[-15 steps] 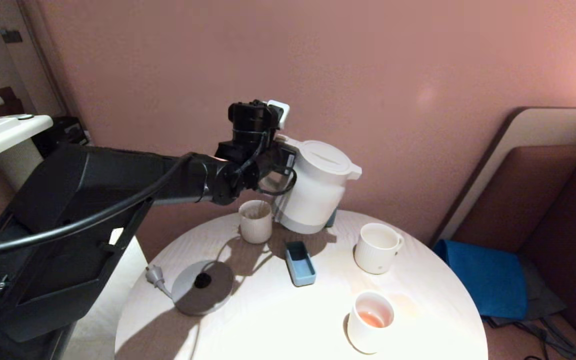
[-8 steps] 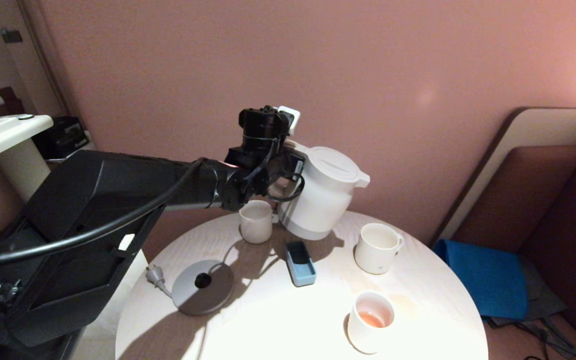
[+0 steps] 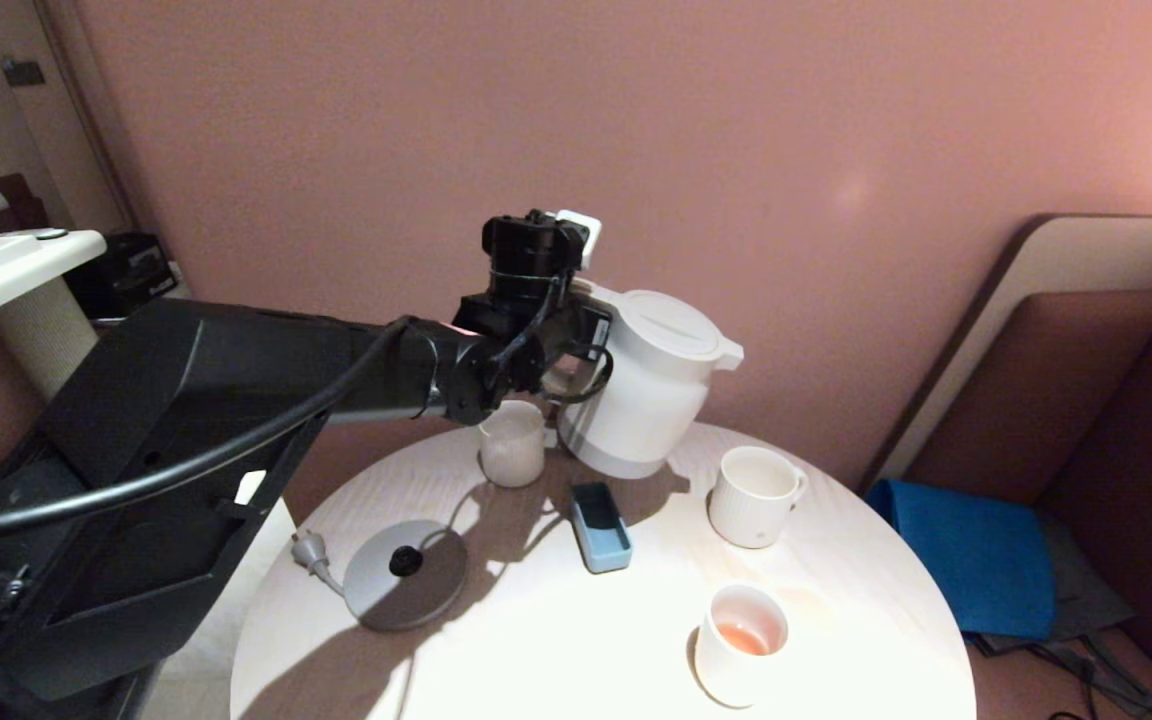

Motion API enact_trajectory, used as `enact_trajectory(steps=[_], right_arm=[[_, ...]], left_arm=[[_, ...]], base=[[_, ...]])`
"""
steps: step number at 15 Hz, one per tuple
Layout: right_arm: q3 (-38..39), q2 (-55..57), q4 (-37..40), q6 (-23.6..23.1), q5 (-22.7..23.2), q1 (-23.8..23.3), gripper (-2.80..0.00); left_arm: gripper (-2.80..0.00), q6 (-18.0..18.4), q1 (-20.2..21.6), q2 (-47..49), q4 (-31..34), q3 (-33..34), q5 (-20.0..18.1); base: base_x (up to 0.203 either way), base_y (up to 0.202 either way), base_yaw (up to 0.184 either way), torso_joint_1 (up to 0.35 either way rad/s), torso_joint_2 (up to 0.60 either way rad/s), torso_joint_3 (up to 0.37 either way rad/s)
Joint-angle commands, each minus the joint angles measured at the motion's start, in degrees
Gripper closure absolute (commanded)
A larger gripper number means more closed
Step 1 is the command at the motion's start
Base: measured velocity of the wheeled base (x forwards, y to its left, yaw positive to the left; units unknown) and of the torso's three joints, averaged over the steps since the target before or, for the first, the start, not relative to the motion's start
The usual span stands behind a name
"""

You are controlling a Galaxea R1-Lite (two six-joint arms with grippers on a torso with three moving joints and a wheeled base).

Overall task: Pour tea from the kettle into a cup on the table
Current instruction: Pour water into the cup

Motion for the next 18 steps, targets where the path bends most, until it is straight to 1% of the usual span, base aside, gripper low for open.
enact_trajectory(steps=[1, 4, 6, 7, 8, 9, 10, 12, 14, 16, 18], right_arm=[[0.0, 0.1, 0.0, -0.1, 0.0, 0.0, 0.0], [0.0, 0.1, 0.0, 0.0, 0.0, 0.0, 0.0], [0.0, 0.1, 0.0, 0.0, 0.0, 0.0, 0.0], [0.0, 0.1, 0.0, -0.1, 0.0, 0.0, 0.0], [0.0, 0.1, 0.0, -0.1, 0.0, 0.0, 0.0], [0.0, 0.1, 0.0, 0.0, 0.0, 0.0, 0.0], [0.0, 0.1, 0.0, -0.1, 0.0, 0.0, 0.0], [0.0, 0.1, 0.0, 0.0, 0.0, 0.0, 0.0], [0.0, 0.1, 0.0, 0.0, 0.0, 0.0, 0.0], [0.0, 0.1, 0.0, -0.1, 0.0, 0.0, 0.0], [0.0, 0.1, 0.0, -0.3, 0.0, 0.0, 0.0]], left_arm=[[0.0, -1.0, 0.7, -3.8, -0.1, 3.8, 0.1], [0.0, -1.9, 2.0, -8.8, -0.4, 12.0, -0.2], [0.0, -4.2, 3.2, -12.5, -1.0, 18.3, -1.4], [0.0, -4.9, 4.0, -14.0, -2.7, 21.4, -2.3], [0.0, -5.2, 4.9, -14.8, -6.2, 24.2, -3.2], [0.0, -5.4, 5.4, -15.4, -9.1, 26.2, -3.7], [0.0, -5.4, 5.7, -16.0, -10.6, 28.6, -3.8], [0.0, -5.7, 5.9, -17.4, -12.7, 32.6, -4.0], [0.0, -7.5, 6.1, -18.7, -15.2, 35.7, -4.0], [0.0, -8.3, 6.7, -20.2, -15.9, 38.7, -4.1], [0.0, -9.4, 7.3, -21.3, -15.9, 40.4, -4.1]], base=[[0.0, 0.0, 0.0, 0.0, 0.0, 0.0], [0.0, 0.0, 0.0, 0.0, 0.0, 0.0], [0.0, 0.0, 0.0, 0.0, 0.0, 0.0], [0.0, 0.0, 0.0, 0.0, 0.0, 0.0], [0.0, 0.0, 0.0, 0.0, 0.0, 0.0], [0.0, 0.0, 0.0, 0.0, 0.0, 0.0], [0.0, 0.0, 0.0, 0.0, 0.0, 0.0], [0.0, 0.0, 0.0, 0.0, 0.0, 0.0], [0.0, 0.0, 0.0, 0.0, 0.0, 0.0], [0.0, 0.0, 0.0, 0.0, 0.0, 0.0], [0.0, 0.0, 0.0, 0.0, 0.0, 0.0]])
